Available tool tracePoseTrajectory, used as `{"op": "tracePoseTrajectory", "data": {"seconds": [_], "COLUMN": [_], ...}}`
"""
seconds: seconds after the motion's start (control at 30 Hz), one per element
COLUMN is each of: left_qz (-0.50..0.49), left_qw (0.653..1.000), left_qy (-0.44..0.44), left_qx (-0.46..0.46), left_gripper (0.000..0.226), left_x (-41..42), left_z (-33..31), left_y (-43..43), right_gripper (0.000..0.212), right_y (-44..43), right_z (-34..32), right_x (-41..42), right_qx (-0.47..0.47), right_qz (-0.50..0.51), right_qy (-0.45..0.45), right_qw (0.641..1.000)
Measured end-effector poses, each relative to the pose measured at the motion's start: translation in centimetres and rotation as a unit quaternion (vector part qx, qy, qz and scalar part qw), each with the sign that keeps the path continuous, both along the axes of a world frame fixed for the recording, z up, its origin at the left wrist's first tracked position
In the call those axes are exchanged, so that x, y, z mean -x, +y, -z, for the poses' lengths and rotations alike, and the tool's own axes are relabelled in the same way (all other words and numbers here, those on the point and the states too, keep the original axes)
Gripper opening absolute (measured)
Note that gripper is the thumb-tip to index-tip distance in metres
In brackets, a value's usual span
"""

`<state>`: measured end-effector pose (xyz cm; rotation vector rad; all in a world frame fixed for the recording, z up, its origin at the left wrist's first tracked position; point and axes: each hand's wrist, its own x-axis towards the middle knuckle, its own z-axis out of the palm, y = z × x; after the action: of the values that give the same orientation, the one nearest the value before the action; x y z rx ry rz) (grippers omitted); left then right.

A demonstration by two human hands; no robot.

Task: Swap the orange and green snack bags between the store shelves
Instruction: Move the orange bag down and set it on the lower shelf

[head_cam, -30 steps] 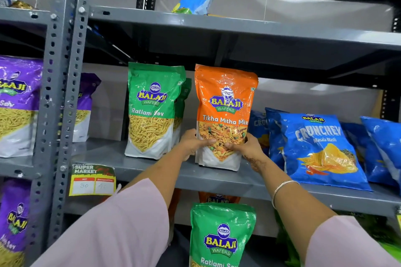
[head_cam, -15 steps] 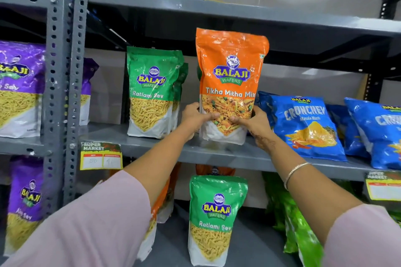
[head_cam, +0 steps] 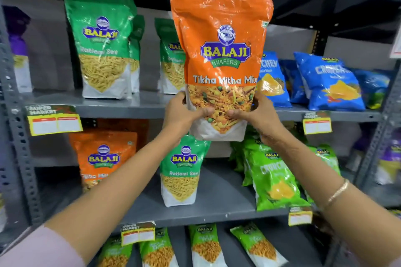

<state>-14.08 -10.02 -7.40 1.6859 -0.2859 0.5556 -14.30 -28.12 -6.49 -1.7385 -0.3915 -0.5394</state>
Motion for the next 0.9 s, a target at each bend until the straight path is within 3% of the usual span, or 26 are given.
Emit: {"op": "tracePoseTrajectory", "data": {"seconds": [0.3,0.57,0.9], "left_qz": [0.069,0.048,0.007], "left_qw": [0.991,0.972,0.954], "left_qy": [0.101,0.197,0.251], "left_qx": [-0.052,-0.118,-0.162], "left_gripper": [0.087,0.061,0.069], "left_x": [-0.9,-4.6,-12.0], "left_z": [11.2,19.8,24.5], "left_y": [-3.6,-6.9,-8.5], "right_gripper": [0.062,0.075,0.075], "right_y": [-5.0,-7.8,-8.6], "right_z": [11.9,21.3,26.7], "right_x": [0.8,-3.8,-12.0], "right_qx": [0.042,0.056,0.040], "right_qz": [0.048,0.046,0.039], "right_qy": [0.086,0.202,0.271], "right_qw": [0.994,0.977,0.961]}}
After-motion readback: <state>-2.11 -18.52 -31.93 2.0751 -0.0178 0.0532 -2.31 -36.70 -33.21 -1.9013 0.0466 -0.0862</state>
